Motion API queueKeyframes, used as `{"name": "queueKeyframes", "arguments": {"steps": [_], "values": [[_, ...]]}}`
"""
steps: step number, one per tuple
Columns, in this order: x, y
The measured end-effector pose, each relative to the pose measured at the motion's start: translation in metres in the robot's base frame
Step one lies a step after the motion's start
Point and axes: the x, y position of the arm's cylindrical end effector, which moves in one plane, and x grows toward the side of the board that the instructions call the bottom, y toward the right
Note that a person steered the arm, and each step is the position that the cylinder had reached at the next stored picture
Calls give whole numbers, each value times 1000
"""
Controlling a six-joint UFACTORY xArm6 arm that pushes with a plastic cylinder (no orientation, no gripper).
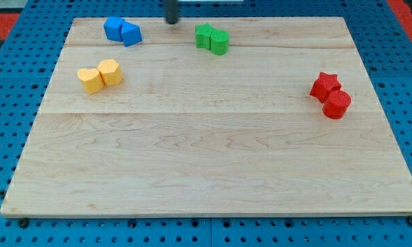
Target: Push the blue blocks to the left of the green star
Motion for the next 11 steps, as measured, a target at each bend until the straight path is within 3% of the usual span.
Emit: {"name": "queueKeyframes", "arguments": {"steps": [2, 3, 5, 6, 7, 8, 9, 10, 11], "values": [[18, -131], [45, -100], [45, -26], [47, 37], [82, -6], [134, -103], [199, -163], [198, -109], [167, -62]]}}
